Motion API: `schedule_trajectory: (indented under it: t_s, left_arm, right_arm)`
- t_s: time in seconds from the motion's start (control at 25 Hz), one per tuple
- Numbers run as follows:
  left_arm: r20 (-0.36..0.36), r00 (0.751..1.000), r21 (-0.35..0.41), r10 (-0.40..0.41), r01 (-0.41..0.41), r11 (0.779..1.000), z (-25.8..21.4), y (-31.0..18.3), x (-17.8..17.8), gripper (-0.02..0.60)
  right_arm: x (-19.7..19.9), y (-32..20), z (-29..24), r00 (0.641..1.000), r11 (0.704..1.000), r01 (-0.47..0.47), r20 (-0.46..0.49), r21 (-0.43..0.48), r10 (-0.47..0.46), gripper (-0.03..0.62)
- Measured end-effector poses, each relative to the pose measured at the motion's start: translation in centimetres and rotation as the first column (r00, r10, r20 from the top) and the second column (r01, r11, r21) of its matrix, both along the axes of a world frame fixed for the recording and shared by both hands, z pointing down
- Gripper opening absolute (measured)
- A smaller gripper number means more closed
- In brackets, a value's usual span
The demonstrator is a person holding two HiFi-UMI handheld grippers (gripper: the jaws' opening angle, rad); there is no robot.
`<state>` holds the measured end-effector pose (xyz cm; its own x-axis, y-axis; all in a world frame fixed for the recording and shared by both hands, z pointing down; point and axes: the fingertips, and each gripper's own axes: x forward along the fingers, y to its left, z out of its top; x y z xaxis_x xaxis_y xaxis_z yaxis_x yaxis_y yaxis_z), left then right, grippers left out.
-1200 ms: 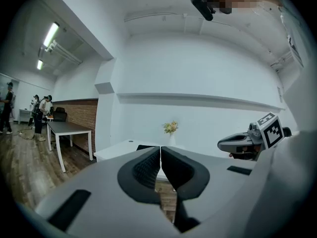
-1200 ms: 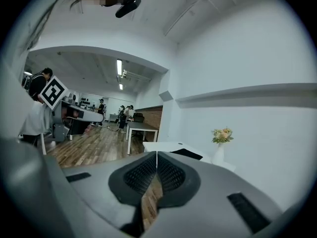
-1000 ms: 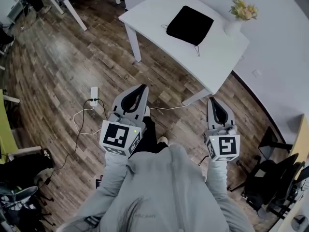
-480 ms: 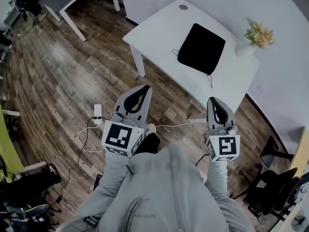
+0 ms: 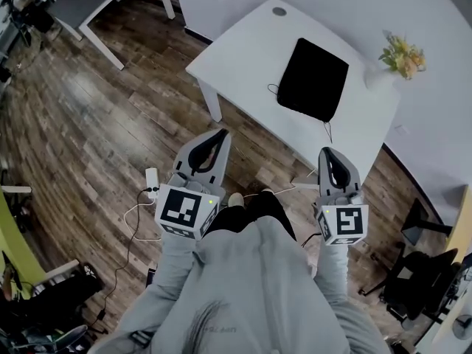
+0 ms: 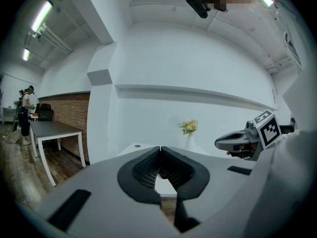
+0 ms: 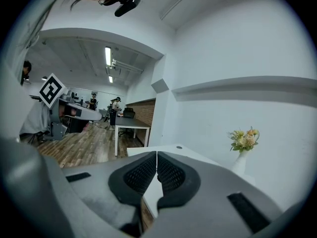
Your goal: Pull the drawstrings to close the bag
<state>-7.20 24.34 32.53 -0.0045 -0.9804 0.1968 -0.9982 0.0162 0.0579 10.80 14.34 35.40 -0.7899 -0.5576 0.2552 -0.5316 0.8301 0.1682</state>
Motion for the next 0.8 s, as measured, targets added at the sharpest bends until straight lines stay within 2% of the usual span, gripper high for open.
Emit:
schedule_trajectory:
  t_s: [0.2,0.44,0.8]
  left_arm:
    - [-0.019,0.999,-0.028,0.034,-0.034,0.999,1.5,-2.7,-0.5,0.031]
    - [-0.015,0.996,-0.038,0.087,-0.088,0.995,2.5,-8.6,-1.1,0.03]
    - [0.018,0.984,-0.05,0.179,-0.178,0.983,1.8,-21.5,-3.3,0.031]
  right_arm:
    - [0.1,-1.9,1.2,0.999,0.999,-0.04,-0.031,-0.022,0.039,0.023]
    - [0.2,-7.3,2.6,0.994,0.994,-0.101,-0.033,-0.035,0.1,0.023]
    - [-1.6,-18.8,2.0,0.983,0.982,-0.184,-0.007,-0.033,0.184,0.023]
